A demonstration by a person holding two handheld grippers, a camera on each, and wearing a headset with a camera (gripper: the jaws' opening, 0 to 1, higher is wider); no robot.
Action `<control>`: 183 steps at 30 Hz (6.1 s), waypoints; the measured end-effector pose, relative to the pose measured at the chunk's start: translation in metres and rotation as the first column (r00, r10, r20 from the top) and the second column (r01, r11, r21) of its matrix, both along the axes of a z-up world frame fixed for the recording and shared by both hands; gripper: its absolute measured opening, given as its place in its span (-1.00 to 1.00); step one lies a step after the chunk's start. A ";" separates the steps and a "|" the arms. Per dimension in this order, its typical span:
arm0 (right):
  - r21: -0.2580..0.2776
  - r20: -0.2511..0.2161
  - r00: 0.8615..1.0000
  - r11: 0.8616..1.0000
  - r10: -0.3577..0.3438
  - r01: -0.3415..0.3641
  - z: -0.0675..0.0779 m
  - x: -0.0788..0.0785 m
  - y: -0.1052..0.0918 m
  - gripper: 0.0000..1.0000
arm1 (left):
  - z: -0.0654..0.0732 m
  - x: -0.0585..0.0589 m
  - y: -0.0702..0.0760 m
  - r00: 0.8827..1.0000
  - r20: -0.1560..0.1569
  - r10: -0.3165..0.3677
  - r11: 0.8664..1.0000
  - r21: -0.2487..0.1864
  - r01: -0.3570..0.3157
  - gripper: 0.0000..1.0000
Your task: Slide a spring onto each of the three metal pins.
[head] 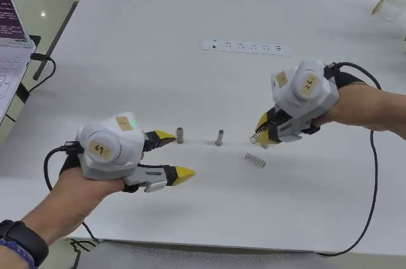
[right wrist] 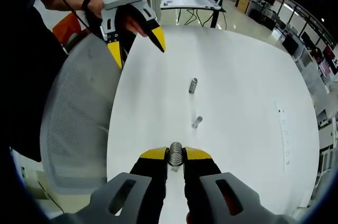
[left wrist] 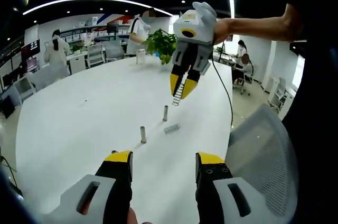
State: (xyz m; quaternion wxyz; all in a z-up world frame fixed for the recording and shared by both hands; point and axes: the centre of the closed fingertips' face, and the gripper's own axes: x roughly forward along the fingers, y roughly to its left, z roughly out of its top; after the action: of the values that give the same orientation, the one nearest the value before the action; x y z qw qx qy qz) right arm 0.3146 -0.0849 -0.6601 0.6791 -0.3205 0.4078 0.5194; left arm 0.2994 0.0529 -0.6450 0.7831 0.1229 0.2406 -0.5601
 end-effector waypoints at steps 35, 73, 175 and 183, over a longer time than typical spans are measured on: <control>-0.041 -0.002 1.000 0.999 0.016 -0.016 -0.029 0.036 0.019 -0.83 | -0.010 0.000 0.068 0.983 -0.017 0.183 0.982 0.041 -0.182 0.48; -0.087 -0.034 0.997 0.994 0.066 -0.069 -0.047 0.051 0.045 -0.82 | -0.014 -0.001 0.103 0.963 -0.022 0.268 0.963 0.048 -0.266 0.68; -0.212 -0.120 0.981 0.962 0.149 -0.172 -0.108 0.053 0.045 -0.62 | -0.013 0.005 0.123 0.949 -0.036 0.312 0.949 0.055 -0.310 0.62; -0.203 -0.114 0.984 0.967 0.134 -0.155 -0.100 0.053 0.044 -0.58 | -0.010 0.006 0.120 0.950 -0.033 0.309 0.950 0.051 -0.308 0.62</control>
State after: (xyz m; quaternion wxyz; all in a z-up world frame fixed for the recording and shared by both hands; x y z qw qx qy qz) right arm 0.3678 -0.0408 -0.7605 0.5802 -0.3935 0.4695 0.5367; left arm 0.3052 0.1728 -0.6554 0.8530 0.0901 0.2852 -0.4277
